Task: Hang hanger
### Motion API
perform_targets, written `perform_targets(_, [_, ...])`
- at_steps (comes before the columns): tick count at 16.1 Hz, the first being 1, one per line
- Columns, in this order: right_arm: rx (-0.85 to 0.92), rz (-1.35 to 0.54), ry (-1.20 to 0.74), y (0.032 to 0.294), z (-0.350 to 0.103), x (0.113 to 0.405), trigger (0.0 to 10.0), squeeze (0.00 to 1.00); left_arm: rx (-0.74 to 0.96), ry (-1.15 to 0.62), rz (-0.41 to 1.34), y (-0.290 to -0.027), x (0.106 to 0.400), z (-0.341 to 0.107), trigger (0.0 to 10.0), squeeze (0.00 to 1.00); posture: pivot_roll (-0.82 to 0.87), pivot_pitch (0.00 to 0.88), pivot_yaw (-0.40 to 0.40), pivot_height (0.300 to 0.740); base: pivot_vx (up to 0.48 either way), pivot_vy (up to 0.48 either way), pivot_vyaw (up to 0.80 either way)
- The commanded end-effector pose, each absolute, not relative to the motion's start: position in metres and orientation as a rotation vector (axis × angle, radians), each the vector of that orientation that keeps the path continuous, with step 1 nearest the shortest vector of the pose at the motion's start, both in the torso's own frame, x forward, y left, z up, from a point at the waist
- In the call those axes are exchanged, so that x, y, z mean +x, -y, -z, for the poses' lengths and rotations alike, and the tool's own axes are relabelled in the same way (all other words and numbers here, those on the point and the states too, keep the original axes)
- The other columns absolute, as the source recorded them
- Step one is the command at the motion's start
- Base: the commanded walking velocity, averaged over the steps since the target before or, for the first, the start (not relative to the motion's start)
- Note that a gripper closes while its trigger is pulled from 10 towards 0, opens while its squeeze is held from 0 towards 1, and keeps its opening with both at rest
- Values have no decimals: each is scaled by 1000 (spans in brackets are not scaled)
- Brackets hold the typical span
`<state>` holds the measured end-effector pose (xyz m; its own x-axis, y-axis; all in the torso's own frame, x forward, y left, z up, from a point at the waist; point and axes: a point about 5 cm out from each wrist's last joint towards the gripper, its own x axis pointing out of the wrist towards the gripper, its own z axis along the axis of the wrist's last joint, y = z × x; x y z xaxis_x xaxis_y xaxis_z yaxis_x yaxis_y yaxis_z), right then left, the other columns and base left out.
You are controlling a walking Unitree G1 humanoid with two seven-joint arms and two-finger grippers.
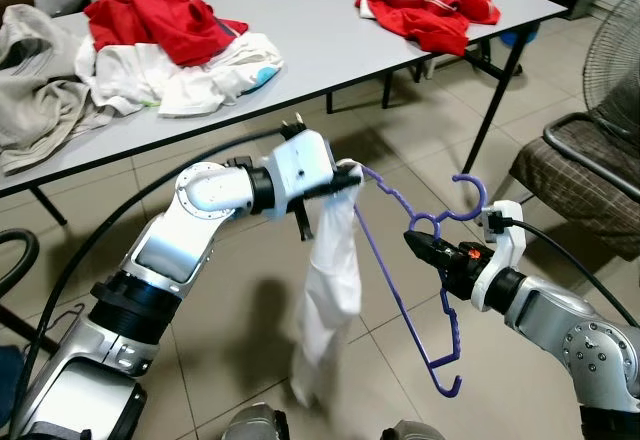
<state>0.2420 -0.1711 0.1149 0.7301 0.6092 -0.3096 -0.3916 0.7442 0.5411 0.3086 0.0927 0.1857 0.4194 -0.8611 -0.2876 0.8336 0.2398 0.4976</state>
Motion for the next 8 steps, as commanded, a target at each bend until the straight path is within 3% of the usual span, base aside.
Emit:
perform_targets(1, [444, -620, -459, 168, -124, 241, 10000, 0, 721, 49, 1186, -93, 305, -184, 0, 0, -137, 0, 36, 740, 0, 0, 0])
perform_targets(2, [435, -656, -461, 166, -127, 239, 10000, 0, 757, 43, 1190, -94, 306, -181, 0, 0, -140, 0, 37, 740, 0, 0, 0])
perform_targets(6, [-29, -651, -581, 179, -108, 236, 10000, 0, 793, 52, 1243, -93, 303, -181, 0, 0, -140, 0, 37, 740, 0, 0, 0])
perform_targets(8, [-144, -641, -555, 184, -112, 240, 10000, 0, 794, 33, 1267, -95, 300, -178, 0, 0, -140, 0, 37, 740, 0, 0, 0])
